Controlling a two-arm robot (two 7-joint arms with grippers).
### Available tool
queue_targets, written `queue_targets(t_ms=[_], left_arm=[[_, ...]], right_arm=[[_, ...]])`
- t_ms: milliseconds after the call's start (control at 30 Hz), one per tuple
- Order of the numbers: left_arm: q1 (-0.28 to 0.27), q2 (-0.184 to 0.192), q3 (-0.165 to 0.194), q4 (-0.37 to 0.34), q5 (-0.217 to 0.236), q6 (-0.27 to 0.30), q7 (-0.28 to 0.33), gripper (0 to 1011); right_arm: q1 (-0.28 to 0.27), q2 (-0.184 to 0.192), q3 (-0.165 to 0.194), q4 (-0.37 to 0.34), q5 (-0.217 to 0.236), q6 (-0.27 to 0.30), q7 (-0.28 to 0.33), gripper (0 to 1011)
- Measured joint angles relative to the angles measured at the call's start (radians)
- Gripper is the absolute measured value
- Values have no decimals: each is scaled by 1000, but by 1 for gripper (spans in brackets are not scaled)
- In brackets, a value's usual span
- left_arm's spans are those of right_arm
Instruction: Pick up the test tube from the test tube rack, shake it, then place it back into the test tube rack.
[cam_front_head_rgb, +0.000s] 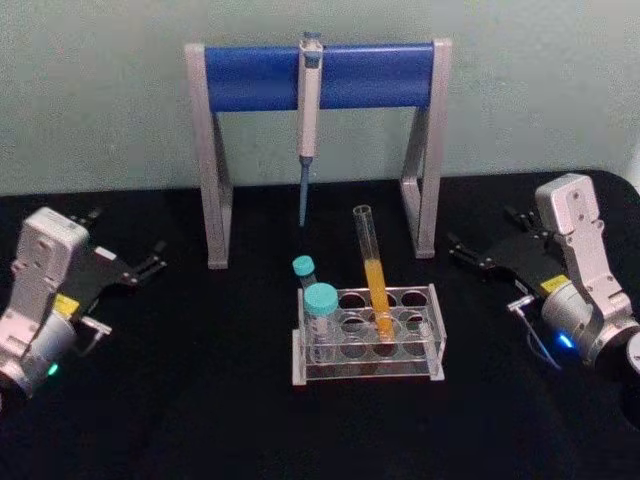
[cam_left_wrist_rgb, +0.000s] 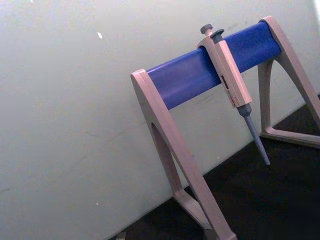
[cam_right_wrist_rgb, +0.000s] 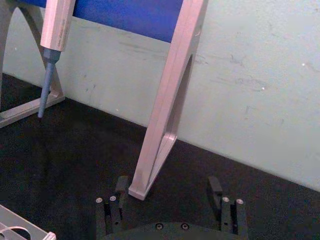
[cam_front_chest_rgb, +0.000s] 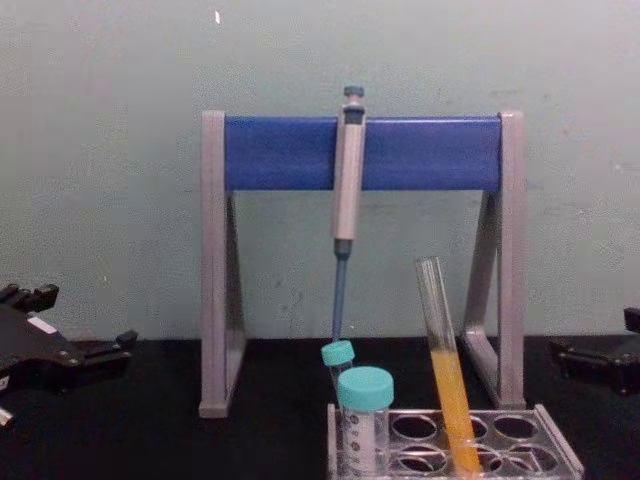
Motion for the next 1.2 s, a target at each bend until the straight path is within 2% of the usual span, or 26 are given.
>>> queue_targets(t_ms=[1200], left_arm=[[0, 0, 0, 0, 0, 0, 0, 1001]], right_arm=[[0, 0, 0, 0, 0, 0, 0, 1000]])
